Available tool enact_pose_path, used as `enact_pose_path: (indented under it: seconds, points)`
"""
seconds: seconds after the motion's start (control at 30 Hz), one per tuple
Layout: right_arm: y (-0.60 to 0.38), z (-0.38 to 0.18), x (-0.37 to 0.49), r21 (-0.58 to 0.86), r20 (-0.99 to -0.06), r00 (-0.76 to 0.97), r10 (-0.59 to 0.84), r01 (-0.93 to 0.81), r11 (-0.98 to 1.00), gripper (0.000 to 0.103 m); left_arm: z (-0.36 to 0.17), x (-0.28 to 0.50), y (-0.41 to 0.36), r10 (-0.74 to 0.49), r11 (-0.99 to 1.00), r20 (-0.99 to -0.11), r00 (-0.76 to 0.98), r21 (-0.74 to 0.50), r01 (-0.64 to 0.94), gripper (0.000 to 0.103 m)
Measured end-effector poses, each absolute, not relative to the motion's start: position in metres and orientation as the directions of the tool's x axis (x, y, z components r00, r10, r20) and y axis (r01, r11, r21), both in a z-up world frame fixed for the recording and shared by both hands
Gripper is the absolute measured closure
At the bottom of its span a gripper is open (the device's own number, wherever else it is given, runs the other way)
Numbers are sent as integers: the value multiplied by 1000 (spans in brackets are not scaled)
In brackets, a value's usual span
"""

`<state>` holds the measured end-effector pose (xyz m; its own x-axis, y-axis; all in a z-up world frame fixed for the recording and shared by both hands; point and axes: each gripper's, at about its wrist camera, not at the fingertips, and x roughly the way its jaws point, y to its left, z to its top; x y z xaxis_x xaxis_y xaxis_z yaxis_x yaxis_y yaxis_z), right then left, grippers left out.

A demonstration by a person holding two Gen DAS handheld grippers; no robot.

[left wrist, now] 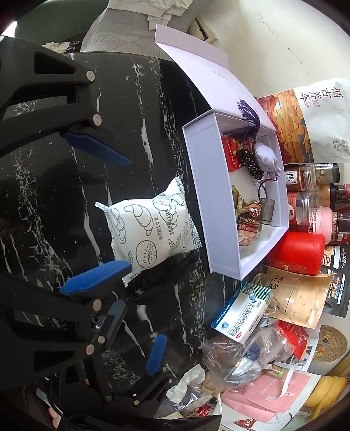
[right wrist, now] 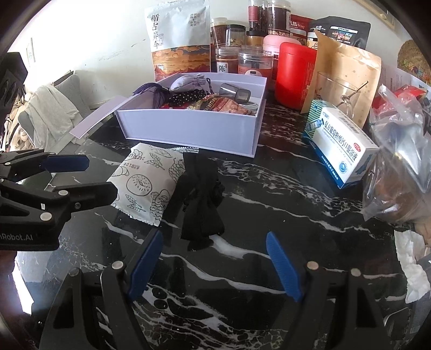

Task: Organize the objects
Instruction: 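Grasp white bread packet with left tool while right tool grasps black cloth item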

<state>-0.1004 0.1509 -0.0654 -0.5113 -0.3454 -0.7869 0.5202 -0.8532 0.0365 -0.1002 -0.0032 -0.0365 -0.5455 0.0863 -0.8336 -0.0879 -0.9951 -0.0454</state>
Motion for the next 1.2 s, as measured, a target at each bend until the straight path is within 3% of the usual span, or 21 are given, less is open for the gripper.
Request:
enact_pose_path:
  seconds: [0.27, 0.53, 0.6, 0.67, 0.77, 0.83, 1.2]
  points:
    - [148, -73, -116, 65, -803, -477, -359, 527, -847, 44, -50, -126, 6, 92, -994, -857, -508, -49, -96, 31]
    - [141, -73, -125, 89, -794, -461, -396, 557, -826, 48, -60, -146, 11, 117, -992, -865, -488, -80, -96, 27]
    - [138, -74, -126, 87, -796, -452, -403, 573, -815, 58, -62, -149, 12, 126, -991, -866, -484, -89, -98, 27]
    - [135, -78, -128, 85, -805, -442, -395, 573, -815, 75, -64, -150, 11, 143, -989, -865, -480, -110, -98, 27]
    - [136, -77, -127, 83, -804, -445, -395, 574, -815, 80, -68, -150, 7, 171, -985, -861, -479, -145, -90, 28]
    - [136, -77, -126, 72, -805, -453, -383, 567, -820, 80, -69, -148, 5, 203, -979, -854, -478, -178, -98, 45]
    - [144, -77, -107, 54, -814, -463, -351, 541, -839, 80, -66, -127, 1, 205, -979, -850, -486, -167, -120, 51]
